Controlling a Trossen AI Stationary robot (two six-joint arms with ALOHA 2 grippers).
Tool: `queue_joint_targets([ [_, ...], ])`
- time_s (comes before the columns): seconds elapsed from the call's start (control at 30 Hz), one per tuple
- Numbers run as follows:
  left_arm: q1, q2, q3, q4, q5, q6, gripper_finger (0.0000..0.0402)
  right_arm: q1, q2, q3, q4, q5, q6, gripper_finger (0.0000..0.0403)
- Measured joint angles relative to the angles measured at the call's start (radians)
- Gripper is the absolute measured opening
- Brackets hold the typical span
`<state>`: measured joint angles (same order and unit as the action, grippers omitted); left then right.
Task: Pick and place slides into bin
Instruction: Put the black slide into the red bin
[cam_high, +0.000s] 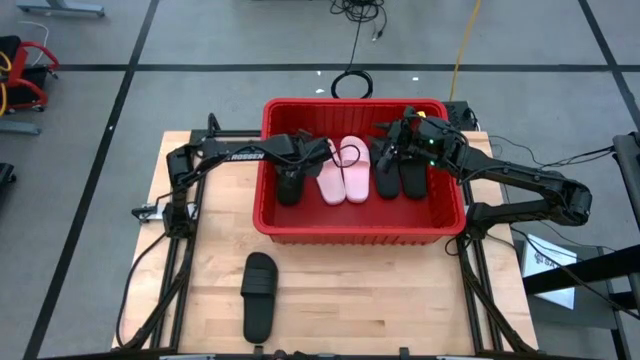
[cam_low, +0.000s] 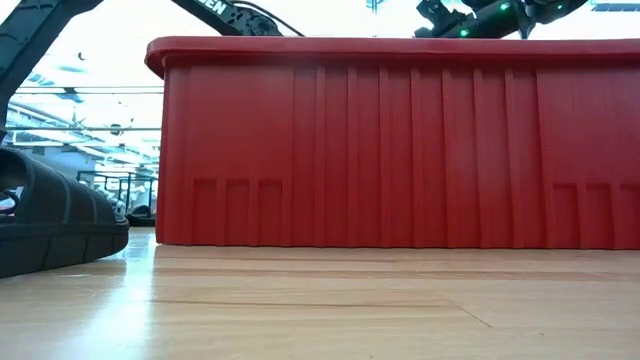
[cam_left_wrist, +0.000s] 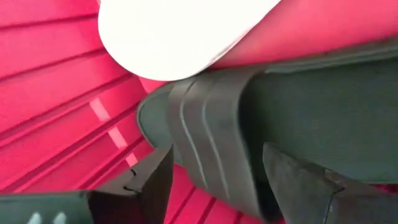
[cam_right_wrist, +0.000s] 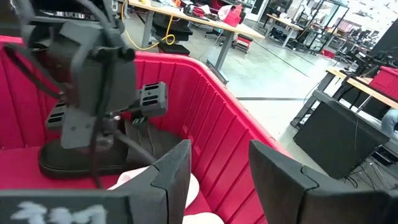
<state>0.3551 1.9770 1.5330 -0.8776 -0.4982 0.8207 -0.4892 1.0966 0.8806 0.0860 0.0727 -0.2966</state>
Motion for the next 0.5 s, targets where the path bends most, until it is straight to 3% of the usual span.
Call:
queue_joint_targets([
  [0.37, -0.048, -0.095, 0.0, -0.044, -0.004, -0.107, 0.0244, 0.0, 0.0, 0.0, -0.001, 0.0, 0.002, 0.015],
  [0.5, -0.054, -0.156, 0.0, -0.054, -0.071, -0.13, 0.0244, 0.0, 0.0, 0.0, 0.0, -0.001, -0.001, 0.015],
])
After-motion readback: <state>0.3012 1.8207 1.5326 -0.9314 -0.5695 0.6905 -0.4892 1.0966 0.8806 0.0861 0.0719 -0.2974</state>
